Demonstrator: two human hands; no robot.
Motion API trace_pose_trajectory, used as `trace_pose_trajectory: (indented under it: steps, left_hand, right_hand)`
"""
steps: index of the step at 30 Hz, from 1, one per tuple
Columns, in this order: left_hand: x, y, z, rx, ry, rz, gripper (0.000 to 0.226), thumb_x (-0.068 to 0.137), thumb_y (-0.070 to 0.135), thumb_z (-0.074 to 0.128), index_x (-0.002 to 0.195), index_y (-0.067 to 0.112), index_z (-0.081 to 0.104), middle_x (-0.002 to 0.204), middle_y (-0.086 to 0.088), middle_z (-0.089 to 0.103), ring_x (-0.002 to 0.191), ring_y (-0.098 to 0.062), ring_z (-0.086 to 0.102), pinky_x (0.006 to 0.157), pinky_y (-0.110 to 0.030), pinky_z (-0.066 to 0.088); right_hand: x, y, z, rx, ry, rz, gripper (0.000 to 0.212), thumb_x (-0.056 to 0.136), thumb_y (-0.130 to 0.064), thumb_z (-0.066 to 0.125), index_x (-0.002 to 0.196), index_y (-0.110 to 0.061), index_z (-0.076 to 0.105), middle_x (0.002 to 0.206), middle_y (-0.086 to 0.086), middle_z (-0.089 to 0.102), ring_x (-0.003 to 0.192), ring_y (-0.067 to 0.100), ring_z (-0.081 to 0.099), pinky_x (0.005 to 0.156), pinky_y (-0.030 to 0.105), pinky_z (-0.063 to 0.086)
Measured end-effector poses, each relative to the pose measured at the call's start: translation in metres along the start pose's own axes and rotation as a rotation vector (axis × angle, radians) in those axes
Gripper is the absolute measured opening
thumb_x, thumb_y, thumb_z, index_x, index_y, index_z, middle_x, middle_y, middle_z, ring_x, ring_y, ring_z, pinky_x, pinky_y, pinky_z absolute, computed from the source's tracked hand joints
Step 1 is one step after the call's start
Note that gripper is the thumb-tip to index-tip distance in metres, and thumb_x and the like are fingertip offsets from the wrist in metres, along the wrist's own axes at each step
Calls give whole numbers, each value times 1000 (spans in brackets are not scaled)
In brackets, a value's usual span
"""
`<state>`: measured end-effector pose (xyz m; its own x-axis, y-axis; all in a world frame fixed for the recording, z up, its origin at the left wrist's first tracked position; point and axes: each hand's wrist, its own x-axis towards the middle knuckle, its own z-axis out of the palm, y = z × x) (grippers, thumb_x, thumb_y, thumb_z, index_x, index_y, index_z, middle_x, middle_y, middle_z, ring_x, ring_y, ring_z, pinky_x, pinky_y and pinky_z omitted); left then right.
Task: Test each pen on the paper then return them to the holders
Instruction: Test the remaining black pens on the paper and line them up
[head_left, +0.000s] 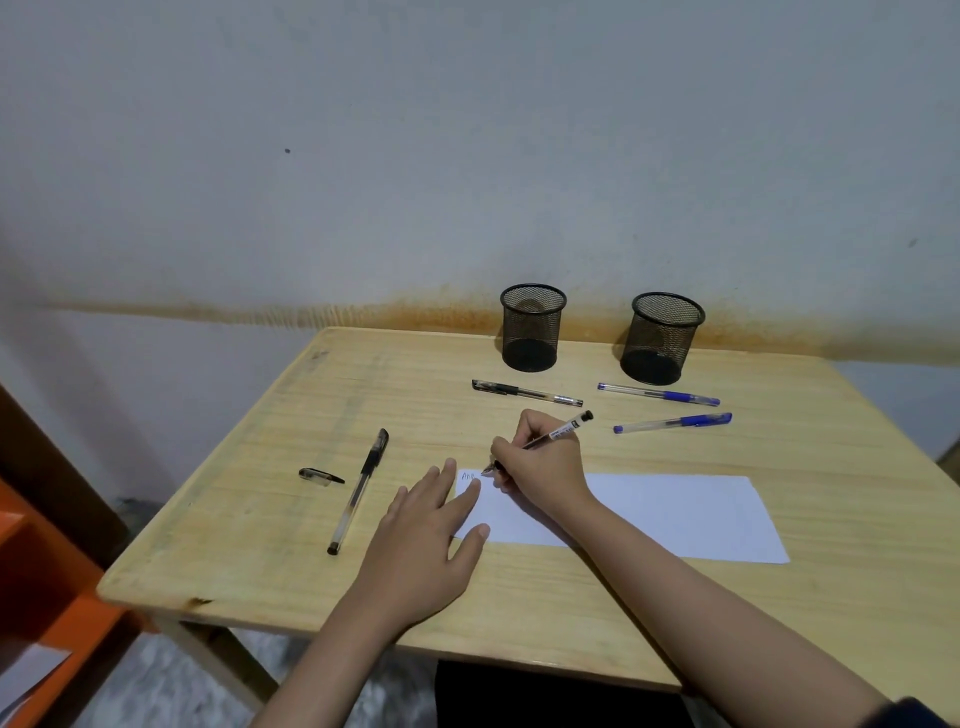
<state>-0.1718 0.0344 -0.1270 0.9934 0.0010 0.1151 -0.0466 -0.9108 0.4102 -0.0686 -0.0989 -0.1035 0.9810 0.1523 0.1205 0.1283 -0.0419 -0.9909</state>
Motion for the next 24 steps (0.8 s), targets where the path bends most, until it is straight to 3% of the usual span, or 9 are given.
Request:
trace_pose_trajectory:
  steps: [10, 24]
  left_hand:
    - [0, 1, 0, -19, 22, 8, 76, 74, 64, 11, 143, 35, 27, 158, 9, 8, 145, -8, 3, 115, -32, 3]
    - [0, 0, 0, -16, 22, 4, 75, 75, 64, 11, 142, 36, 28, 157, 11, 9, 144, -6, 3, 115, -31, 4]
  right_hand:
    - [0, 1, 2, -62, -45, -16, 24, 75, 9, 58, 61, -2, 42, 56, 20, 44, 49, 29, 59, 45, 28, 49]
    - [2, 3, 2, -24, -16, -13, 23, 74, 11, 56, 62, 6, 37, 55, 14, 38, 47, 29, 53, 46, 32, 47]
